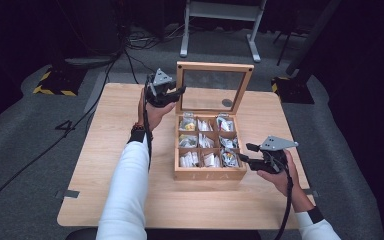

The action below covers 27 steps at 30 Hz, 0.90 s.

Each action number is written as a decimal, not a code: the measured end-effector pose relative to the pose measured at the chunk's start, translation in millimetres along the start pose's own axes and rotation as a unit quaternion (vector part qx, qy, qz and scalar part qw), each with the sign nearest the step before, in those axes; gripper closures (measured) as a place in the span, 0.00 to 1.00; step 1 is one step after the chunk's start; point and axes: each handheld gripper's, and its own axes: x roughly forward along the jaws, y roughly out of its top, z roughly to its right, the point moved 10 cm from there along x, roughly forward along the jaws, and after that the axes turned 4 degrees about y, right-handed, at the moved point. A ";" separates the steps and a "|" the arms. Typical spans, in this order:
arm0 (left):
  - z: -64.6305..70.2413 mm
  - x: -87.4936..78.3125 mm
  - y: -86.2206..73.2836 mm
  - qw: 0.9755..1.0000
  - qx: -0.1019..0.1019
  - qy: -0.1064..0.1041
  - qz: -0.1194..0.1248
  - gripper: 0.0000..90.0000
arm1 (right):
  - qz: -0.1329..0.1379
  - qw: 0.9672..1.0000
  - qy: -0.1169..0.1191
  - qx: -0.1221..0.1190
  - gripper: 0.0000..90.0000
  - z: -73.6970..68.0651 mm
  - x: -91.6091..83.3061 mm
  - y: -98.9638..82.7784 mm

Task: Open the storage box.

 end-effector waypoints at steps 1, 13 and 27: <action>-0.4 1.2 -1.8 1.000 -0.001 0.001 -0.003 0.71 | -0.001 1.000 0.000 0.000 0.53 -0.2 0.3 -0.2; -3.3 11.1 -14.8 1.000 -0.003 0.012 -0.023 0.70 | -0.006 1.000 0.002 -0.003 0.53 -1.5 2.4 -2.4; -4.3 23.4 -37.8 0.999 -0.012 0.019 -0.047 0.69 | -0.012 1.000 0.004 -0.002 0.53 -2.3 4.8 -5.5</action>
